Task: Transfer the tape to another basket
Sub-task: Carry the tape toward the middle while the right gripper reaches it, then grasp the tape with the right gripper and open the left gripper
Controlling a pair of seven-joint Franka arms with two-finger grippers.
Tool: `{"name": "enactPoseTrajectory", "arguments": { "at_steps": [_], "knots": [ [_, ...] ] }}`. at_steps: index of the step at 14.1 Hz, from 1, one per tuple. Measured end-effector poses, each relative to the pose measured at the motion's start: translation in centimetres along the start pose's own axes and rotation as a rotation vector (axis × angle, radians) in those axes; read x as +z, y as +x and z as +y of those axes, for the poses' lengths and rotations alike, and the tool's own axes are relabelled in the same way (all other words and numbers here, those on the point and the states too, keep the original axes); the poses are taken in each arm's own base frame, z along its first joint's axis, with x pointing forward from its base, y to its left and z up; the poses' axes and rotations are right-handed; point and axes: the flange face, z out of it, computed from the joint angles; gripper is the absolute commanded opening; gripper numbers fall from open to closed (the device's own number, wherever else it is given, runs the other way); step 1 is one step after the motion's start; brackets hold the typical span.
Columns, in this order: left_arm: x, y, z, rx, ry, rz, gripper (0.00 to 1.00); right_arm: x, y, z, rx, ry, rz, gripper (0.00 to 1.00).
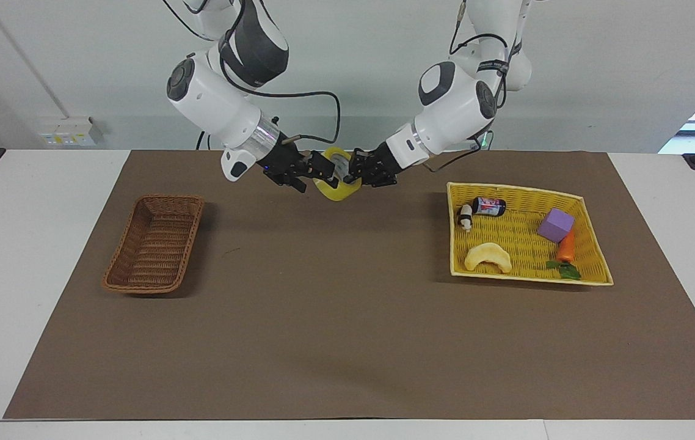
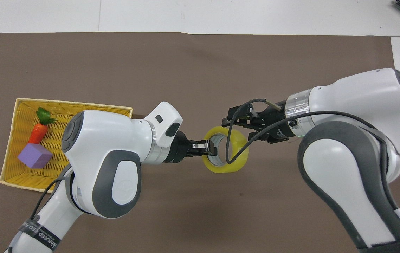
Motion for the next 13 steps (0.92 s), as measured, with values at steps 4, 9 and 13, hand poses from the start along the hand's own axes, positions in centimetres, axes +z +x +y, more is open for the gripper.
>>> {"name": "enactPoseTrajectory", "arguments": {
  "at_steps": [4,9,13],
  "knots": [
    [0.0,0.5,0.1,-0.02,-0.016,0.047,0.0,0.1,-1.8,1.3,-0.036,0.043,-0.033,1.0],
    [0.5,0.5,0.2,-0.034,-0.02,0.061,0.0,-0.1,-2.2,1.5,-0.034,0.051,-0.035,0.05],
    [0.9,0.4,0.3,-0.04,-0.027,0.055,0.71,-0.1,-2.2,1.5,-0.022,0.054,-0.036,0.0]
  ]
}}
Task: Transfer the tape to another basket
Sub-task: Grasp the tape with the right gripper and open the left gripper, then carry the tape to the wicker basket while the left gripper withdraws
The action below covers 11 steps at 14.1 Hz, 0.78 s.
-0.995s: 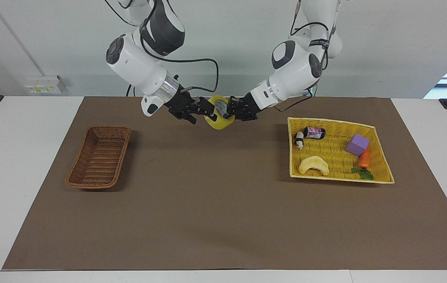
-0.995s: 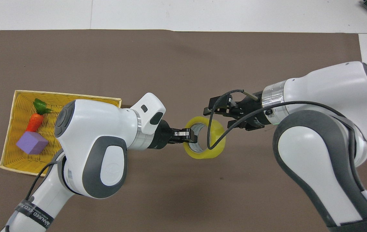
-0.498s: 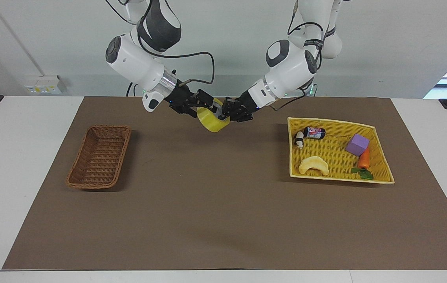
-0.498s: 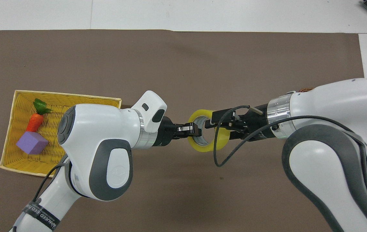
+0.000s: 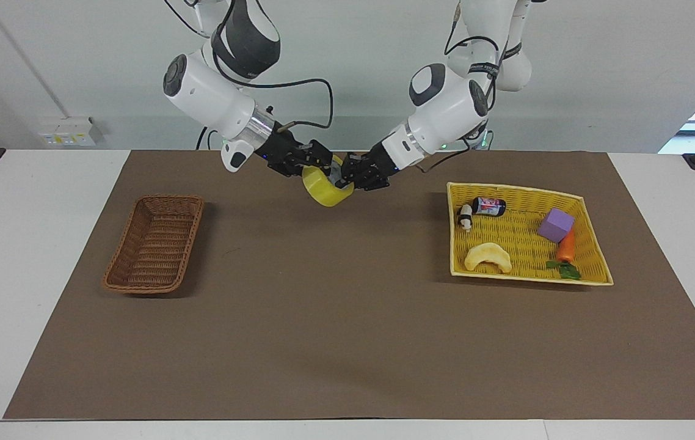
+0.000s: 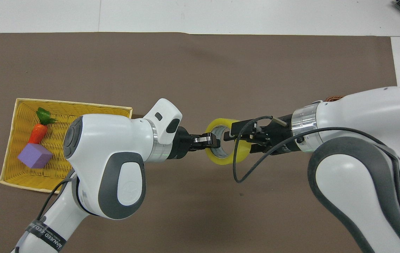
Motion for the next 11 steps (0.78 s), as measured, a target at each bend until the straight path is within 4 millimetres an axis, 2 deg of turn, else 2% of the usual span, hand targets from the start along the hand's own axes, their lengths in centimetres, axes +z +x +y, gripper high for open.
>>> {"name": "enactPoseTrajectory", "arguments": {
  "at_steps": [1,2,5,7,9,11],
  "knots": [
    [0.0,0.0,0.0,0.0,-0.001,0.001,0.93,0.0,0.0,0.0,0.003,0.0,0.0,0.0],
    [-0.3,0.2,0.3,0.0,-0.007,0.011,1.0,0.0,0.1,0.1,0.019,0.0,0.001,0.0],
    [-1.8,0.4,1.5,-0.003,-0.03,0.036,1.0,-0.4,0.8,0.9,0.046,-0.002,0.009,0.0],
    [-3.6,0.8,1.5,-0.022,-0.04,0.044,1.0,-0.6,1.4,1.6,0.052,-0.019,0.019,0.0],
    [-6.4,2.2,-0.4,-0.029,-0.005,0.03,1.0,-1.4,2.2,3.0,0.056,-0.055,0.04,0.0],
    [-9.5,3.3,-3.0,-0.014,0.09,-0.003,1.0,-3.4,3.5,5.4,0.053,-0.075,0.059,0.0]
  ]
}}
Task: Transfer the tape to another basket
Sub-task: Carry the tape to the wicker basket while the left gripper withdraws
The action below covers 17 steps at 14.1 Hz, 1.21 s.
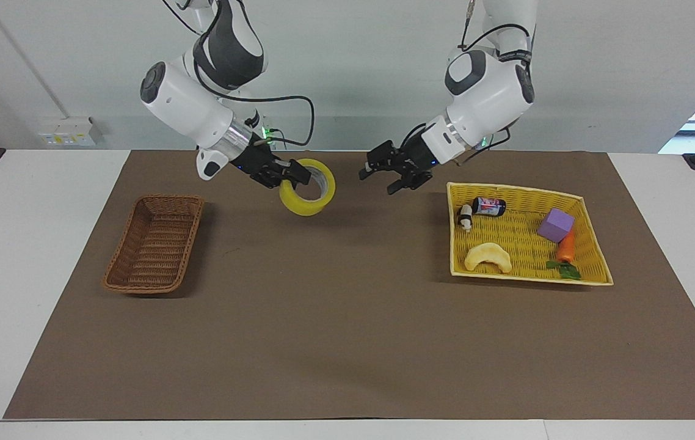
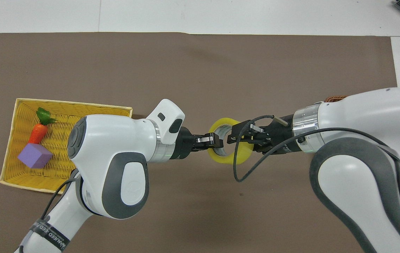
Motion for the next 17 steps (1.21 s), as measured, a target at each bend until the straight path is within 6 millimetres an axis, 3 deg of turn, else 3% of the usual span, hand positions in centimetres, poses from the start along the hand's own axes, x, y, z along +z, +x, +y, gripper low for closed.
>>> {"name": "enactPoseTrajectory", "arguments": {
  "at_steps": [5,10,13,17],
  "knots": [
    [-6.1,2.5,-7.4,-0.004,0.255,-0.03,1.0,-5.8,3.8,9.7,-0.06,-0.113,0.043,0.0],
    [-16.4,4.5,-14.7,0.061,0.472,-0.031,1.0,-11.5,6.1,20.7,-0.125,-0.226,0.094,0.0],
    [-19.5,4.9,-15.2,0.15,0.614,-0.018,1.0,-12.2,7.7,26.8,-0.145,-0.227,0.094,0.0],
    [-22.7,4.2,-12.7,0.168,0.681,-0.045,1.0,-9.5,10.5,28.6,-0.129,-0.254,0.128,0.0]
  ]
}}
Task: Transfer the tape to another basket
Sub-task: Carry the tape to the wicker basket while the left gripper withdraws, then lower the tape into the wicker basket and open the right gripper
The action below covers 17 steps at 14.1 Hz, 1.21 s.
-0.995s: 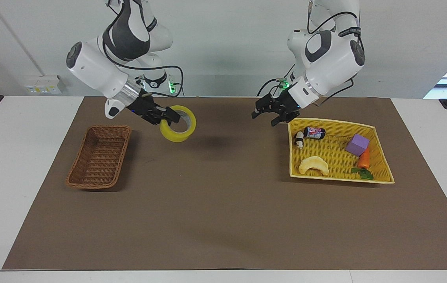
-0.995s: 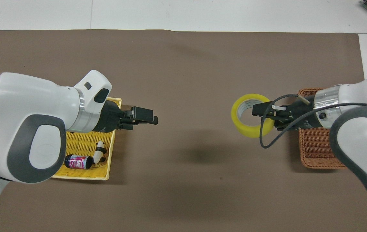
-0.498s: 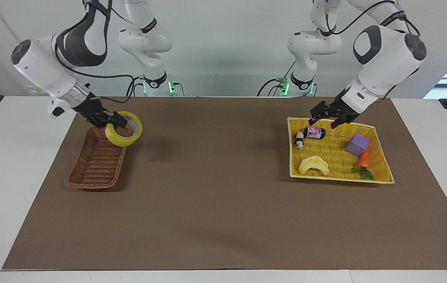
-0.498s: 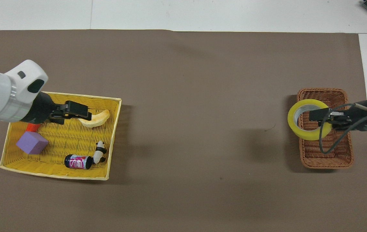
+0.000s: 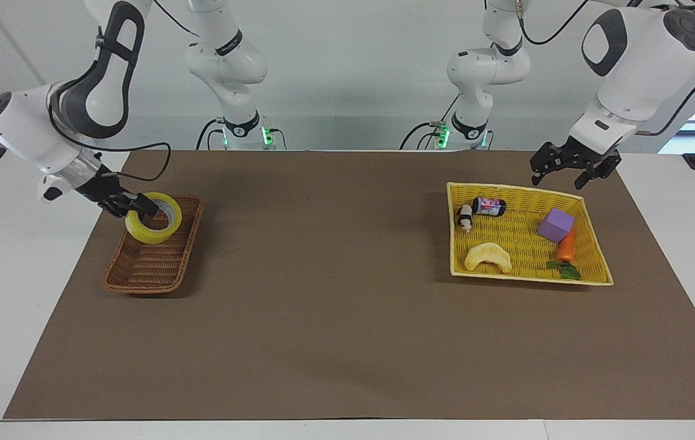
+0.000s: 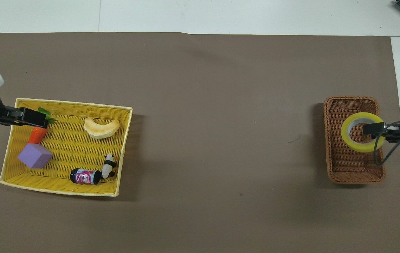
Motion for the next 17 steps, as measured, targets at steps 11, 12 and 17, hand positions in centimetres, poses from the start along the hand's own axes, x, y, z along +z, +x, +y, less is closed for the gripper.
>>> {"name": "enactPoseTrajectory", "arguments": {
  "at_steps": [11,12,17],
  "knots": [
    [-2.6,0.0,-1.3,-0.02,0.016,-0.018,1.0,4.3,1.4,1.5,0.078,0.008,-0.015,0.13],
    [-2.6,0.0,-1.3,-0.02,0.016,-0.018,1.0,4.4,1.5,1.6,0.078,0.008,-0.018,0.22],
    [-2.6,0.0,-1.3,-0.019,0.016,-0.019,1.0,5.1,1.5,1.8,0.082,0.007,-0.029,1.0]
  ]
}}
